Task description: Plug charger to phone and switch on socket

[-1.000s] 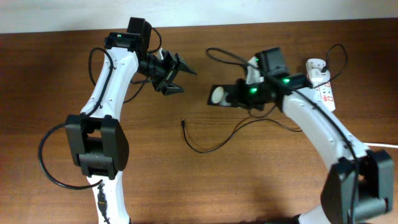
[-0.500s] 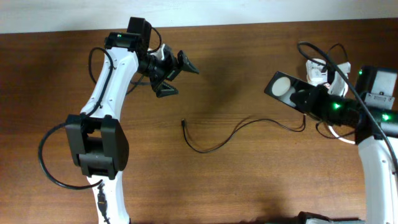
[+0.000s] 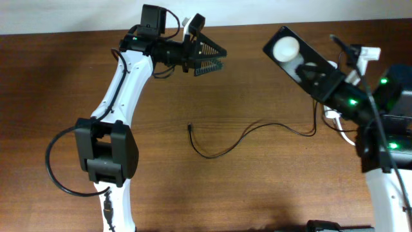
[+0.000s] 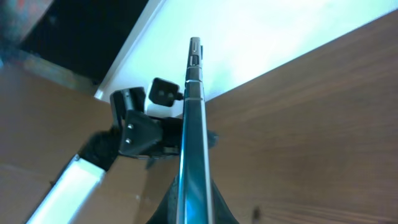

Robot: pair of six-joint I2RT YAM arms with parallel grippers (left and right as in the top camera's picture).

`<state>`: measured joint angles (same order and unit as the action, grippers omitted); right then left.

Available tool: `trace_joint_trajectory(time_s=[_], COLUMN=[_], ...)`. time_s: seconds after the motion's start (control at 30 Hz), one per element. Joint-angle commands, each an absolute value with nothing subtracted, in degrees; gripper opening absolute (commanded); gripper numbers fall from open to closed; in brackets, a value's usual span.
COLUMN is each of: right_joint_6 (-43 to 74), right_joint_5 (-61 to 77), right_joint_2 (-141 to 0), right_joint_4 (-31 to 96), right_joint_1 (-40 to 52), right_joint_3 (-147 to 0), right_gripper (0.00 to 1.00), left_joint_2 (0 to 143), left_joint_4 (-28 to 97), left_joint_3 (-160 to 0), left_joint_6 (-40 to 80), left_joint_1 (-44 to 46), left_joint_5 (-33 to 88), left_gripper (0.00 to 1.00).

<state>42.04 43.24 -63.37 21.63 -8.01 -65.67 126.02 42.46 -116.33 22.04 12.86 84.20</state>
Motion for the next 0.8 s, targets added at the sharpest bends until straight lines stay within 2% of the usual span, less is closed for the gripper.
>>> trace_joint_trajectory(time_s=[0.0, 0.1, 0.2, 0.23, 0.37, 0.5, 0.53, 0.57, 0.77], right_joint_6=[53.54, 64.40, 73.47, 75.33, 79.46, 88.14, 91.42, 92.66, 92.66], right_joint_5=[29.71, 23.44, 23.42, 23.24, 21.71, 14.59, 12.53, 12.86, 14.74], right_joint_2=[-63.90, -70.32, -77.52, -78.67, -81.10, -81.38, -82.41, -83.74, -84.44], right_joint_4=[17.37, 9.50, 5.08, 4.84, -1.98, -1.98, -2.00, -1.98, -1.30], right_joint_1=[0.27, 7.64, 11.60, 12.05, 12.43, 16.03, 18.31, 19.11, 19.11], right_joint_3=[-66.63, -66.63, -66.63, -66.63, -66.63, -66.63, -66.63, -66.63, -66.63], right_gripper=[0.04, 0.04, 0.04, 0.04, 0.04, 0.04, 0.04, 0.04, 0.04], left_joint_2=[125.64, 125.64, 125.64, 125.64, 125.64, 125.64, 125.64, 125.64, 125.64], left_joint_4=[35.55, 26.81, 19.31, 17.30, 13.69, 10.98, 7.95, 4.05, 3.49], left_joint_3=[-116.62, -116.62, -116.62, -116.64, -116.62, -116.64, -116.62, -116.62, -116.62], left_joint_6=[32.03, 40.91, 50.39, 52.58, 58.57, 66.83, 70.02, 73.30, 75.20], left_joint_1=[13.30, 14.00, 14.00, 14.00, 14.87, 16.95, 17.50, 17.76, 17.74], left_joint_5=[85.76, 85.67, 83.13, 81.58, 75.09, 70.52, 69.38, 67.13, 63.64], left_gripper=[1.00, 0.99, 0.93, 0.89, 0.84, 0.71, 0.61, 0.57, 0.45])
